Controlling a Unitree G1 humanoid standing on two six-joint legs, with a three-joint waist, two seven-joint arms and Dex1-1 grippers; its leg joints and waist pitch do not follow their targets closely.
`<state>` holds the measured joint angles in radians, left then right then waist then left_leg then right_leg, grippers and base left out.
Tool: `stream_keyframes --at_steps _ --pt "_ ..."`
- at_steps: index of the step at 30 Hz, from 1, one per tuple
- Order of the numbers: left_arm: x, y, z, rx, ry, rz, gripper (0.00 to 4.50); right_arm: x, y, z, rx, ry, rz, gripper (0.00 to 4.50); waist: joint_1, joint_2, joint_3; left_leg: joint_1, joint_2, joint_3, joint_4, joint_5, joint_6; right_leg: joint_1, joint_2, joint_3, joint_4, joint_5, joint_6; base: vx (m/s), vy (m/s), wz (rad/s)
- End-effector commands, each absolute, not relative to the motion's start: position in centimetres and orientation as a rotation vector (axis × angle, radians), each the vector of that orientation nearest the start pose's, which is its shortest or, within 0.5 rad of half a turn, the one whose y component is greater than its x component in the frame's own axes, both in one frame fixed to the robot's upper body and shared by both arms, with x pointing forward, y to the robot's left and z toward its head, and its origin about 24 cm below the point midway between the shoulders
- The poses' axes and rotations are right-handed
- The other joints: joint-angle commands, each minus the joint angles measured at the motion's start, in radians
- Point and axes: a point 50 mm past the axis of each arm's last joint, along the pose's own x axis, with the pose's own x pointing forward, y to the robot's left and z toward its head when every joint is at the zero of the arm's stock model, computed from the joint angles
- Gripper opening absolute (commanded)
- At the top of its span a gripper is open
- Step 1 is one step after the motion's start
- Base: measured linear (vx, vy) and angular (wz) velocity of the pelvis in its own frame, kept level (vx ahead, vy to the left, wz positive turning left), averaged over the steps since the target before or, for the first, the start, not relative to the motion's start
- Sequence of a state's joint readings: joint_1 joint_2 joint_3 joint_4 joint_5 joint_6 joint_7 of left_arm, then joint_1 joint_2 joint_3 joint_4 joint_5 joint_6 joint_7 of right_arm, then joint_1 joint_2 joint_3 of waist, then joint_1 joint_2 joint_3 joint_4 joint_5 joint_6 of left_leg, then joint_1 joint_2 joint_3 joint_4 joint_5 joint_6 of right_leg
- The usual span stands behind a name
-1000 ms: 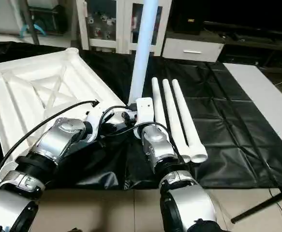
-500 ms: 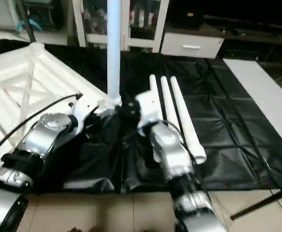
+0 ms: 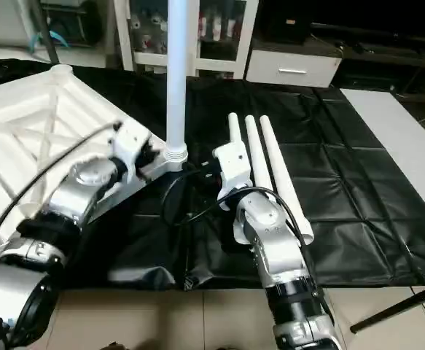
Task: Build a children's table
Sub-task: Rotate leg to tighten
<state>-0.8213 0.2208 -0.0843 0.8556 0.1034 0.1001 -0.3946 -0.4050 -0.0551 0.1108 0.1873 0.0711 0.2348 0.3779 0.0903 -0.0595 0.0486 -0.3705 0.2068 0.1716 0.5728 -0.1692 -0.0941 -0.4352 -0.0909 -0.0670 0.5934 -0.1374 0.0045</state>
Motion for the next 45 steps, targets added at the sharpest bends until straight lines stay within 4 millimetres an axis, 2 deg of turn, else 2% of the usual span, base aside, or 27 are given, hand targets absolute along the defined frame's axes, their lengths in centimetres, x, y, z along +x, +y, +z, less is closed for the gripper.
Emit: stream_keyframes --at_steps 1,3,5,6,7,8,9,10,11,13,16,17,19,22,23,24,27,29,30,32,34,35,36,39,40,42,45 --pt "38.5 13.7 9.4 0.359 0.198 -0.479 1.41 31.3 -8.8 8.9 -0.05 0.048 0.598 3.53 0.005 0.008 -0.074 0.009 0.01 0.002 -0.062 -0.213 0.015 0.066 -0.038 0.036 -0.053 -0.153 -0.179 0.0 0.0 0.0" --pt "38.1 14.1 9.9 0.326 0.199 -0.524 1.5 30.8 -8.8 9.3 -0.036 0.046 0.655 3.53 0.009 0.01 -0.073 0.006 0.013 0.003 -0.061 -0.174 0.031 0.072 -0.04 0.036 -0.043 -0.08 -0.209 0.0 0.0 0.0" --pt "37.3 14.6 10.6 0.286 0.211 -0.606 1.78 30.2 -8.9 9.7 -0.012 0.048 0.723 3.53 0.009 0.011 -0.07 0.008 0.016 0.003 -0.062 -0.183 0.036 0.072 -0.041 0.036 -0.042 -0.086 -0.224 0.0 0.0 0.0" --pt "36.1 15.4 11.3 0.268 0.22 -0.713 1.82 29.5 -9.2 10.1 -0.003 0.05 0.791 3.53 0.012 0.006 -0.071 0.014 0.019 0.003 -0.062 -0.201 0.031 0.074 -0.047 0.036 -0.039 -0.117 -0.226 0.0 0.0 0.0" --pt "36.1 15.4 11.3 0.268 0.22 -0.713 1.82 29.5 -9.2 10.1 -0.003 0.05 0.791 3.53 0.01 0.008 -0.068 0.006 0.019 0.003 -0.066 -0.202 0.033 0.074 -0.045 0.037 -0.042 -0.131 -0.22 0.0 0.0 0.0" --pt "34.9 15.9 11.8 0.27 0.235 -0.806 1.98 29.0 -9.4 10.4 -0.001 0.054 0.84 3.53 0.006 0.012 -0.063 0.015 0.017 0.007 -0.067 -0.247 0.021 0.059 -0.039 0.037 -0.054 -0.191 -0.205 0.0 0.0 0.0" --pt "34.9 15.9 11.8 0.27 0.235 -0.806 2.21 29.0 -9.4 10.4 -0.001 0.054 0.84 3.53 0.008 0.013 -0.062 0.013 0.021 0.003 -0.071 -0.264 0.005 0.065 -0.044 0.038 -0.053 -0.231 -0.197 0.0 0.0 0.0" --pt "33.3 16.6 11.8 0.32 0.282 -0.911 2.21 28.6 -9.6 10.4 -0.008 0.064 0.875 3.53 0.007 0.003 -0.06 0.015 0.024 0.005 -0.072 -0.284 -0.002 0.061 -0.044 0.038 -0.054 -0.259 -0.19 0.0 0.0 0.0" --pt "32.2 17.2 11.5 0.369 0.339 -0.973 2.24 28.4 -9.8 10.2 -0.02 0.076 0.896 3.53 0.007 0.012 -0.059 0.013 0.025 -0.001 -0.078 -0.304 -0.013 0.063 -0.046 0.039 -0.053 -0.304 -0.168 0.0 0.0 0.0" --pt "31.2 17.9 10.9 0.421 0.415 -1.018 2.36 28.1 -9.9 9.9 -0.035 0.094 0.919 3.53 0.001 0.014 -0.055 0.018 0.019 0.002 -0.077 -0.327 -0.021 0.051 -0.036 0.04 -0.061 -0.327 -0.153 0.0 0.0 0.0" --pt "31.1 18.0 10.7 0.435 0.437 -1.017 2.66 28.0 -9.8 9.8 -0.039 0.101 0.927 3.53 0.007 0.016 -0.053 0.03 0.018 0.006 -0.074 -0.364 -0.034 0.04 -0.037 0.042 -0.07 -0.367 -0.143 0.0 0.0 0.0" --pt "31.1 18.4 9.7 0.485 0.505 -1.006 2.81 27.8 -9.6 9.7 -0.04 0.112 0.943 3.53 0.007 0.002 -0.053 0.026 0.018 0.005 -0.075 -0.362 -0.031 0.043 -0.037 0.042 -0.072 -0.377 -0.138 0.0 0.0 0.0" --pt "30.9 18.6 9.3 0.518 0.545 -0.991 2.94 27.6 -9.5 9.6 -0.041 0.122 0.951 3.53 0.013 0.012 -0.055 0.019 0.018 -0.002 -0.08 -0.348 -0.043 0.049 -0.041 0.042 -0.07 -0.4 -0.107 0.0 0.0 0.0" --pt "31.1 18.9 8.9 0.561 0.573 -0.951 3.19 27.5 -9.4 9.6 -0.045 0.128 0.956 3.53 0.012 0.007 -0.058 0.016 0.017 -0.002 -0.079 -0.332 -0.047 0.052 -0.04 0.041 -0.067 -0.364 -0.106 0.0 0.0 0.0" --pt "31.8 19.4 8.7 0.628 0.591 -0.853 3.32 27.4 -9.4 9.5 -0.047 0.136 0.956 3.53 0.012 0.012 -0.057 0.018 0.017 -0.002 -0.078 -0.336 -0.048 0.05 -0.036 0.041 -0.067 -0.351 -0.104 0.0 0.0 0.0" --pt "32.5 19.6 8.6 0.683 0.588 -0.769 3.47 27.3 -9.5 9.5 -0.051 0.142 0.951 3.53 0.013 0.012 -0.058 0.018 0.017 -0.002 -0.078 -0.33 -0.048 0.052 -0.037 0.042 -0.065 -0.337 -0.11 0.0 0.0 0.0" --pt "32.8 19.6 8.7 0.718 0.586 -0.718 3.55 27.3 -9.6 9.5 -0.054 0.146 0.948 3.53 0.015 0.007 -0.059 0.014 0.013 -0.003 -0.076 -0.328 -0.044 0.057 -0.041 0.04 -0.067 -0.364 -0.101 0.0 0.0 0.0" --pt "33.3 19.5 8.8 0.738 0.58 -0.673 3.76 27.3 -9.7 9.4 -0.055 0.149 0.943 3.53 0.012 0.008 -0.061 0.008 0.012 -0.006 -0.075 -0.311 -0.046 0.061 -0.041 0.038 -0.067 -0.368 -0.094 0.0 0.0 0.0" --pt "33.3 19.5 8.8 0.738 0.58 -0.673 3.88 27.3 -9.7 9.4 -0.055 0.149 0.943 3.53 0.013 0.008 -0.063 0.012 0.013 -0.005 -0.073 -0.311 -0.045 0.058 -0.042 0.038 -0.068 -0.362 -0.097 0.0 0.0 0.0" --pt "35.1 18.1 8.8 0.798 0.502 -0.565 4.01 27.4 -9.9 9.1 -0.073 0.157 0.916 3.53 0.014 0.008 -0.064 0.017 0.01 -0.002 -0.068 -0.319 -0.036 0.052 -0.036 0.038 -0.071 -0.342 -0.105 0.0 0.0 0.0" --pt "35.5 17.7 8.9 0.813 0.463 -0.539 4.09 27.4 -10.0 9.1 -0.081 0.159 0.909 3.53 0.018 0.005 -0.066 0.009 0.012 -0.006 -0.069 -0.298 -0.033 0.062 -0.041 0.037 -0.066 -0.319 -0.108 0.0 0.0 0.0" --pt "36.1 17.3 9.0 0.832 0.412 -0.484 4.34 27.5 -10.1 9.1 -0.085 0.162 0.903 3.53 0.019 0.009 -0.066 0.007 0.012 -0.006 -0.069 -0.29 -0.031 0.061 -0.037 0.037 -0.066 -0.299 -0.109 0.0 0.0 0.0" --pt "36.3 17.1 9.1 0.835 0.383 -0.471 4.39 27.5 -10.1 9.1 -0.084 0.162 0.903 3.53 0.02 0.006 -0.07 0.009 0.012 -0.006 -0.066 -0.278 -0.032 0.064 -0.039 0.036 -0.061 -0.277 -0.112 0.0 0.0 0.0" --pt "36.6 16.5 9.5 0.787 0.329 -0.445 4.45 27.4 -10.1 9.0 -0.084 0.164 0.901 3.53 0.021 0.006 -0.07 0.008 0.013 -0.006 -0.065 -0.266 -0.029 0.065 -0.04 0.035 -0.056 -0.242 -0.131 0.0 0.0 0.0" --pt "36.4 15.9 10.0 0.679 0.309 -0.462 4.45 27.2 -10.1 8.9 -0.084 0.166 0.901 3.53 0.022 0.011 -0.071 0.009 0.014 -0.005 -0.063 -0.253 -0.03 0.065 -0.041 0.036 -0.052 -0.21 -0.149 0.0 0.0 0.0" --pt "36.2 15.6 10.6 0.587 0.286 -0.48 4.45 27.1 -10.0 8.9 -0.083 0.168 0.902 3.53 0.025 0.008 -0.072 0.01 0.015 -0.003 -0.061 -0.24 -0.028 0.066 -0.04 0.036 -0.048 -0.169 -0.172 0.0 0.0 0.0" --pt "35.9 16.5 12.1 0.477 0.234 -0.44 4.45 27.1 -10.0 8.8 -0.078 0.169 0.905 3.53 0.024 0.006 -0.07 0.006 0.013 -0.002 -0.062 -0.233 -0.019 0.069 -0.038 0.035 -0.047 -0.157 -0.186 0.0 0.0 0.0"
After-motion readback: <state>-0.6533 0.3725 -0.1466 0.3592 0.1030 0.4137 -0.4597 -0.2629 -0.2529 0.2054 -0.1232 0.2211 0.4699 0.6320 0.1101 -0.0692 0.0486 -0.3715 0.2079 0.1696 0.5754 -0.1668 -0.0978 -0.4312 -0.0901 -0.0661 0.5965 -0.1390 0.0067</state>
